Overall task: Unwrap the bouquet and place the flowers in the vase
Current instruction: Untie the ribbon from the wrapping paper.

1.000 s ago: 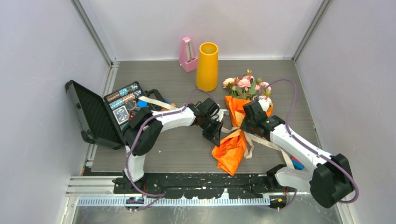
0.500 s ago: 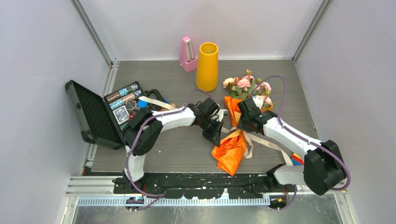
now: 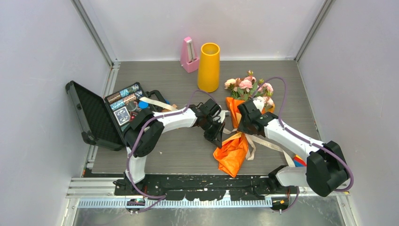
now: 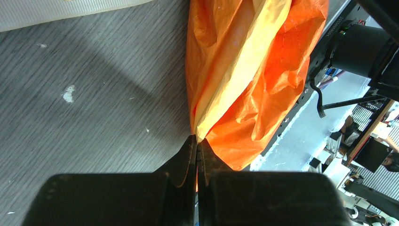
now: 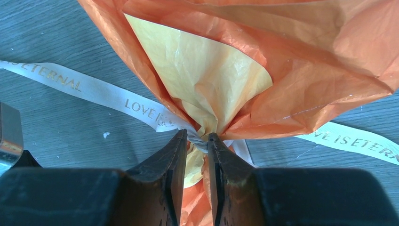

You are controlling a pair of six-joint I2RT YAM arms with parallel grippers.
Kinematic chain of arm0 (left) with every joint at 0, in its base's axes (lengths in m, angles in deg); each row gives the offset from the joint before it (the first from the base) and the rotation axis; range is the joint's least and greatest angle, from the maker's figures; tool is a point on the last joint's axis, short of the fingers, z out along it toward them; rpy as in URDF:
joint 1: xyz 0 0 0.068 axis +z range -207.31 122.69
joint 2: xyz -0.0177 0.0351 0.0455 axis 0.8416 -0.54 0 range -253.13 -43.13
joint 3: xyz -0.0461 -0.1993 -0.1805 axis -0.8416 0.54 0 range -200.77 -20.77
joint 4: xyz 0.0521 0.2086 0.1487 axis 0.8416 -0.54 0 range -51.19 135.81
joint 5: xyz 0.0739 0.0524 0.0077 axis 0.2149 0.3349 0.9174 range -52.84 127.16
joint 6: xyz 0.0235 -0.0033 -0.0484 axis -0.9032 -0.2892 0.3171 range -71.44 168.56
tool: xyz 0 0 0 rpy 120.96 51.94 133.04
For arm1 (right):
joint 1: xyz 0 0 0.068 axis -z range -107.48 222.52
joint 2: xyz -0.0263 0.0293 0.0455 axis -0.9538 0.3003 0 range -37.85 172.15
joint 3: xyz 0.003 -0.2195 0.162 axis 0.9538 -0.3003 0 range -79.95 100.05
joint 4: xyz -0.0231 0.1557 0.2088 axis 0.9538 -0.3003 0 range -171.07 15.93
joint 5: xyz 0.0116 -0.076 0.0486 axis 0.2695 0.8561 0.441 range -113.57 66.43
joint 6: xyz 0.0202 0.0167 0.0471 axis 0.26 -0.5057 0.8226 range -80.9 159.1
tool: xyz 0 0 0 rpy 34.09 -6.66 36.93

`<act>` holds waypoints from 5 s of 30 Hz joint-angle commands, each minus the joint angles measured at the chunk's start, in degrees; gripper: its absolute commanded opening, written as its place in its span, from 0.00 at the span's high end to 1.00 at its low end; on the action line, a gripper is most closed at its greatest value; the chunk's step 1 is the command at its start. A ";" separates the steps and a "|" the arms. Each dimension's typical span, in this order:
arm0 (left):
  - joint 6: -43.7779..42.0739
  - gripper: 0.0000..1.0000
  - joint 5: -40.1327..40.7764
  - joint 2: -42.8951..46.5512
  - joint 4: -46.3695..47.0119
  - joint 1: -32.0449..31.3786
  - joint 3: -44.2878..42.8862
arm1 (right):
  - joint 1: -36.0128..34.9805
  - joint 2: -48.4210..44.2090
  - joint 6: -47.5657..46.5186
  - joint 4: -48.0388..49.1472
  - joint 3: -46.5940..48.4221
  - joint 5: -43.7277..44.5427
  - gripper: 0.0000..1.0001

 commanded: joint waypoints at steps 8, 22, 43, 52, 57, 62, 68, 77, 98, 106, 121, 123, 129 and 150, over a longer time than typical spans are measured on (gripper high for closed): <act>-0.60 1.00 -0.90 0.21 0.14 -0.30 -0.51 | -1.61 2.91 2.67 -0.27 -0.31 2.07 0.87; -1.14 1.00 1.99 -1.14 -1.86 -0.30 -0.86 | -1.95 -14.65 9.67 1.73 -7.01 7.88 1.00; -1.81 1.00 4.88 -1.12 -2.84 -0.30 -0.74 | -1.91 -22.82 17.11 -5.41 -12.70 15.36 1.00; -1.80 1.00 5.56 -0.83 -2.86 -0.30 -0.82 | -0.97 -25.20 13.70 -8.74 -8.81 17.36 1.00; -2.02 1.00 6.82 -0.73 -2.77 -0.30 -0.83 | 0.10 -21.99 10.88 -8.56 -6.46 16.85 1.00; -2.43 1.00 8.05 0.00 -3.05 -0.30 -0.77 | 1.36 -19.85 8.31 -8.01 -5.47 16.32 1.00; -5.40 1.00 11.40 3.23 -4.41 -0.30 -1.07 | 1.73 -23.80 2.09 -8.18 -4.51 5.89 0.99; -12.16 0.79 17.77 8.73 -10.20 -0.21 -2.75 | 1.78 -25.96 -2.05 -9.17 -6.76 -11.43 0.65; -0.53 0.27 16.22 10.53 18.79 -5.14 4.25 | 3.58 -23.68 0.62 2.30 -13.39 -5.49 0.71; -0.15 0.26 25.88 12.35 20.36 -11.17 6.94 | 4.37 -21.55 -0.67 8.25 -15.88 -8.95 0.72; -1.03 0.33 37.07 8.42 20.82 -15.49 6.74 | 4.38 -18.96 -0.37 12.57 -17.65 -13.23 0.72; -1.06 0.36 37.30 7.82 20.55 -15.58 6.65 | 4.38 -18.73 0.21 13.30 -18.22 -13.69 0.71; -1.36 0.58 37.89 6.67 20.31 -15.63 6.82 | 4.38 -17.42 2.56 16.79 -20.10 -14.18 0.68; 0.75 1.00 43.02 7.12 14.31 -15.60 8.23 | 4.40 -21.58 11.10 9.21 -17.44 -6.38 1.00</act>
